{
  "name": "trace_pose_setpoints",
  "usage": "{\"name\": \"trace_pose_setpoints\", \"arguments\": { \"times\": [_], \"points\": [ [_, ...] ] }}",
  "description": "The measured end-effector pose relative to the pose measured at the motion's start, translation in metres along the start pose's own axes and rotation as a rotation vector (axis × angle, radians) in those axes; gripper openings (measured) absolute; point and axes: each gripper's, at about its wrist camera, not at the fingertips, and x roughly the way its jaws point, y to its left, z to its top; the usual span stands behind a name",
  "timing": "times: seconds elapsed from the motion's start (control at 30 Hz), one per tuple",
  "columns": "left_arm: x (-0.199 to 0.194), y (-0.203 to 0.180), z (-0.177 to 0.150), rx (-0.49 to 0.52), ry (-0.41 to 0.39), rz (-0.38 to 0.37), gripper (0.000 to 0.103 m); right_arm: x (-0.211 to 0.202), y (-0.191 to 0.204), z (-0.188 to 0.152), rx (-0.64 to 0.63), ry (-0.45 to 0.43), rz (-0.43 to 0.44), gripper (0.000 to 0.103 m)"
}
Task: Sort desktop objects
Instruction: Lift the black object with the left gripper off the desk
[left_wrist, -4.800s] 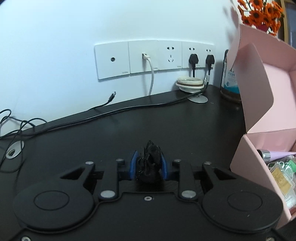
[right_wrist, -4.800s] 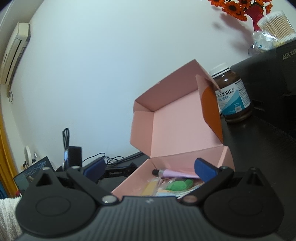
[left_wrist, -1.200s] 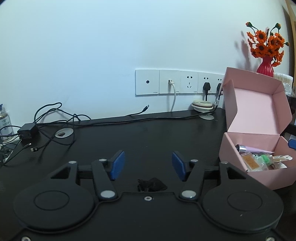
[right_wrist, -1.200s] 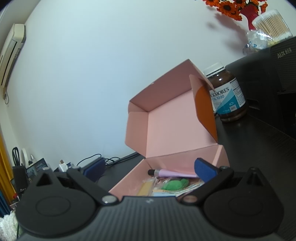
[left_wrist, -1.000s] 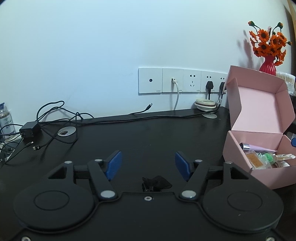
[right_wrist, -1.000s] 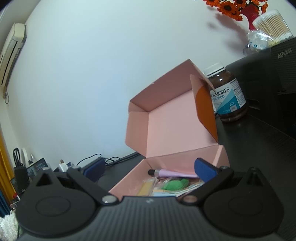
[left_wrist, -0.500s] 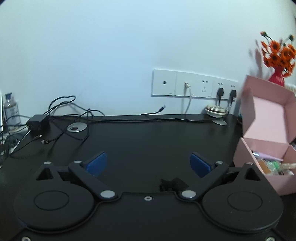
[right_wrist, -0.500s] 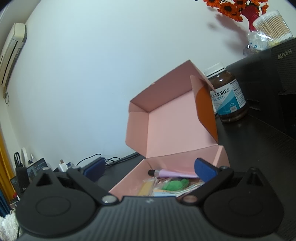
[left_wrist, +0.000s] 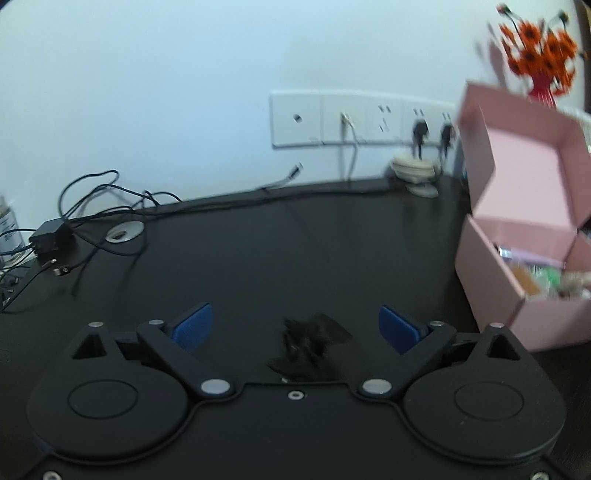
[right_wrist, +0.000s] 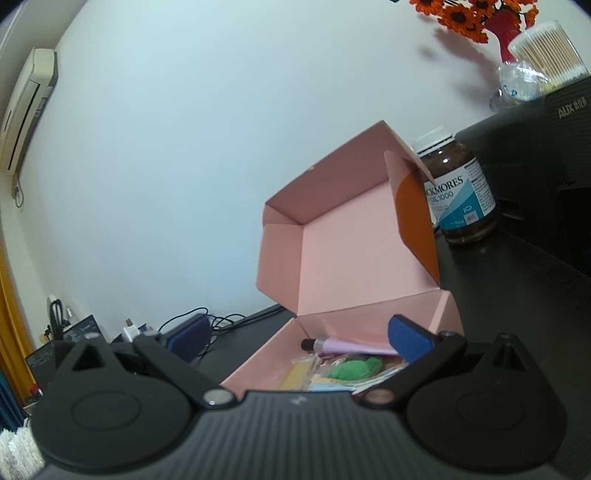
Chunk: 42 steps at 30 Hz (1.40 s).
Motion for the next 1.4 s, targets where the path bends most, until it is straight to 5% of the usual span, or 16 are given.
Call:
{"name": "trace_pose_setpoints", "arguments": {
  "times": [0.23,0.33,0.43,0.7,0.87,1.4],
  "points": [
    [0.012,0.004,0.000,-0.050,0.064,-0.001,0.086,0.000,0.000,0.001,0.004,-0.002,0.003,0.102],
    [0.020,0.009,0.000,-0.072,0.116,0.003,0.069,-0.001,0.000,0.001,0.004,-0.006,0.005,0.102],
    [0.019,0.010,-0.001,-0.079,0.114,0.003,0.069,-0.001,0.000,0.001,0.007,-0.005,0.005,0.102],
    [0.014,0.007,-0.004,-0.071,0.099,-0.007,0.036,0.000,0.000,0.001,0.005,-0.004,-0.001,0.102],
    [0.014,0.006,-0.004,-0.071,0.095,-0.014,0.027,-0.001,0.000,0.001,0.007,-0.004,-0.003,0.102],
    [0.005,0.008,-0.007,-0.069,0.055,-0.027,0.027,0.000,0.000,0.001,0.007,0.000,-0.006,0.102]
  ]
}}
